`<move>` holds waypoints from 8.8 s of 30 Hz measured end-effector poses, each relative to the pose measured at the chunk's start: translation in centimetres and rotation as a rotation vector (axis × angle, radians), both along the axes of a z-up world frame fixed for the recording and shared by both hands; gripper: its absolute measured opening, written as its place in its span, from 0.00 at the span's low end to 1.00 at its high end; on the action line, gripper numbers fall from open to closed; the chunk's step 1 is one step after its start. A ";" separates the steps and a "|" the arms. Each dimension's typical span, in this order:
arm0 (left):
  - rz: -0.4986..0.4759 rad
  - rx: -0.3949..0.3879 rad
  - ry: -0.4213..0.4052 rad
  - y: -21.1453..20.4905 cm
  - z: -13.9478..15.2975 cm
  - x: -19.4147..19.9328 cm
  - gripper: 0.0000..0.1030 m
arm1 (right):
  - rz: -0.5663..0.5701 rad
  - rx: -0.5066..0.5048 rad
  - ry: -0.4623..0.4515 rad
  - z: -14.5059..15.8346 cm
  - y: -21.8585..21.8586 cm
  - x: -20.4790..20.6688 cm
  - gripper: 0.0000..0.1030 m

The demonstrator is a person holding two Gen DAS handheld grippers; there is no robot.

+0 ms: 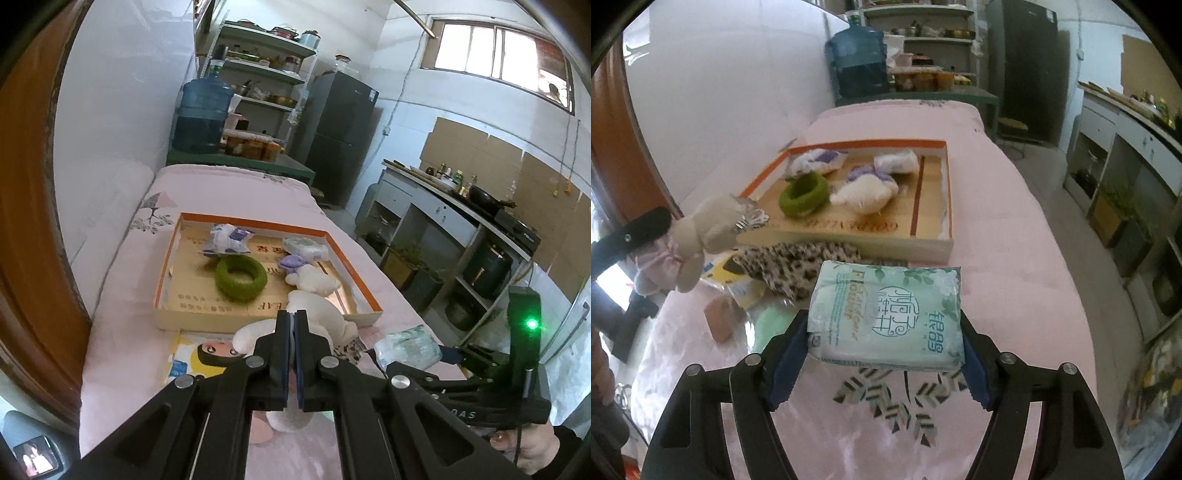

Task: Organize soft objects
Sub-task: 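Carry the tissue pack and plush bunny over the box tray, then lower the tissue pack and bunny into the tray and open both grippers, then withdraw both tools from the tray toward the remaining items, then grasp the pink ball with the left gripper while the right gripper grasps the bagged green egg, then carry the pink ball and green egg over the box tray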

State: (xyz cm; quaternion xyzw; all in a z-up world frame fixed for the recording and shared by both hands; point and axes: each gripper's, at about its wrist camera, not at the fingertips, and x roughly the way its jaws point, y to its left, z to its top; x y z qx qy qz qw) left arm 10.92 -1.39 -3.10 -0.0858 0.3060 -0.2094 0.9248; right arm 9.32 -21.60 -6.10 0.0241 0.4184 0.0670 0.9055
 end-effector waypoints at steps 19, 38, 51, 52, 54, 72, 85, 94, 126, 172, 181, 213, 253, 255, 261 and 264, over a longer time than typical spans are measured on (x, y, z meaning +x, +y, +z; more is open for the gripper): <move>0.083 0.028 -0.007 0.5 1.5 5.1 0.02 | 0.065 -0.024 -0.079 4.1 0.8 4.6 0.73; 0.170 0.058 -0.002 2.2 1.1 10.6 0.02 | 0.121 -0.024 -0.087 4.8 2.4 12.2 0.73; 0.217 0.080 0.040 3.2 -1.2 13.5 0.02 | 0.168 -0.017 -0.052 3.1 4.7 17.2 0.73; 0.220 0.080 0.043 3.3 -1.4 13.7 0.02 | 0.171 -0.018 -0.048 2.9 4.9 17.6 0.73; 0.231 0.088 0.051 3.3 -1.8 14.1 0.02 | 0.176 -0.020 -0.040 2.4 5.2 18.3 0.73; 0.245 0.110 0.108 2.1 -4.7 16.3 0.03 | 0.190 -0.028 0.025 -0.9 5.8 21.7 0.73; 0.252 0.084 0.154 2.7 -6.2 17.0 0.07 | 0.209 -0.082 0.033 -2.2 6.7 22.4 0.73; 0.264 0.081 0.133 3.0 -6.0 16.5 0.51 | 0.216 -0.100 0.019 -2.5 7.0 22.4 0.76; 0.251 0.082 0.070 2.7 -2.6 11.0 0.52 | 0.176 -0.021 -0.053 1.4 5.4 15.7 0.78; 0.152 0.082 0.015 1.6 -1.0 -1.1 0.52 | 0.132 0.039 -0.046 2.6 4.1 0.9 0.78; 0.138 0.084 0.013 1.9 -2.0 -2.5 0.52 | 0.143 0.029 -0.026 1.9 4.5 -0.4 0.78; 0.061 0.040 0.180 1.4 -8.8 -1.5 0.52 | 0.160 -0.008 0.081 -3.8 6.0 -0.3 0.78; 0.055 -0.015 0.175 1.9 -8.4 -1.7 0.37 | 0.183 0.046 0.047 -2.6 6.4 -1.5 0.41; 0.056 -0.017 0.163 2.0 -8.0 -2.0 0.37 | 0.184 0.045 0.042 -2.4 6.4 -1.6 0.41; 0.063 -0.013 0.111 2.0 -6.3 -2.8 0.37 | 0.187 0.049 0.019 -1.1 6.3 -2.3 0.41; 0.064 -0.014 0.093 2.0 -5.4 -2.9 0.37 | 0.187 0.052 0.006 -0.4 6.3 -2.4 0.41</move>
